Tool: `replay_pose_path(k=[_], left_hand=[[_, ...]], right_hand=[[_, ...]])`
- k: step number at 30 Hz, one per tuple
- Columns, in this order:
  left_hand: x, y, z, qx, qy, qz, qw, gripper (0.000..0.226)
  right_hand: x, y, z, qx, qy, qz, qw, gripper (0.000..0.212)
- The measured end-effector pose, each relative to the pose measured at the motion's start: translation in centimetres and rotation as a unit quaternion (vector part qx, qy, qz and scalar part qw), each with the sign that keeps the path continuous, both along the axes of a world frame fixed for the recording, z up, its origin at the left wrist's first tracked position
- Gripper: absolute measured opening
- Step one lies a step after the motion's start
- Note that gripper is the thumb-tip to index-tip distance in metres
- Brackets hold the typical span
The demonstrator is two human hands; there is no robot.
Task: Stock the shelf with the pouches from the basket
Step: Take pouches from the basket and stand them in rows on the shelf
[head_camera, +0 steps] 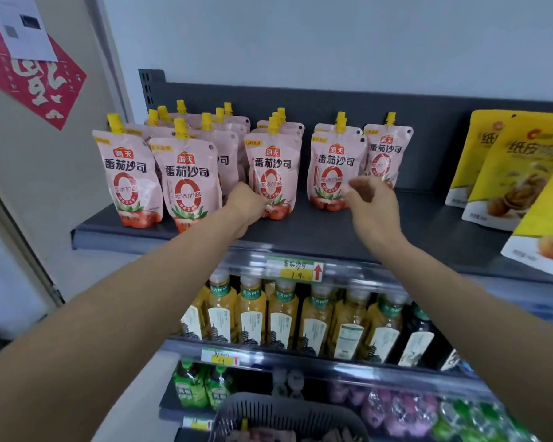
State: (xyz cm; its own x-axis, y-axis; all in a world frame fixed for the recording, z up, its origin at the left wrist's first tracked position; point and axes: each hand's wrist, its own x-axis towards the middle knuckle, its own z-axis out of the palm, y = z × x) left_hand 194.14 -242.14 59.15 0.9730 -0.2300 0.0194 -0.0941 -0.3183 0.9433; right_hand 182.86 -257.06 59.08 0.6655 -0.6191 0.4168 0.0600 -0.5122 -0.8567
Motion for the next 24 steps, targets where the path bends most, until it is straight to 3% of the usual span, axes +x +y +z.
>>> replay_pose_path(k=[7, 10, 13, 16, 21, 24], left_hand=[[-4.3, 3.6, -0.1, 0.052, -0.144, -0.050, 0.987, 0.038], [-7.1, 5.3, -1.5, 0.040, -0.165, -0.156, 0.973, 0.028], [-9.9, 6.9, -4.7, 0.065, -0.094, -0.316, 0.942, 0.023], [-11.2, 7.8, -9.7, 0.161, -0.028, -0.408, 0.898, 0.026], [-10.9, 9.6, -19.5, 0.263, 0.122, -0.423, 0.859, 0.025], [-10.9, 10.5, -24.6, 0.301, 0.164, -0.405, 0.847, 0.016]], right_hand=[[-5.6, 5.7, -2.1, -0.067, 0.032, 0.060, 0.995, 0.009], [-8.2, 7.4, -4.9, -0.051, 0.108, 0.106, 0.987, 0.010], [-10.3, 8.7, -9.6, -0.046, 0.218, 0.138, 0.965, 0.008], [-11.9, 9.1, -15.1, -0.025, 0.317, 0.124, 0.940, 0.010], [-13.5, 9.6, -22.5, 0.039, 0.442, 0.109, 0.890, 0.017], [-13.8, 10.2, -25.9, 0.018, 0.493, 0.109, 0.863, 0.021]])
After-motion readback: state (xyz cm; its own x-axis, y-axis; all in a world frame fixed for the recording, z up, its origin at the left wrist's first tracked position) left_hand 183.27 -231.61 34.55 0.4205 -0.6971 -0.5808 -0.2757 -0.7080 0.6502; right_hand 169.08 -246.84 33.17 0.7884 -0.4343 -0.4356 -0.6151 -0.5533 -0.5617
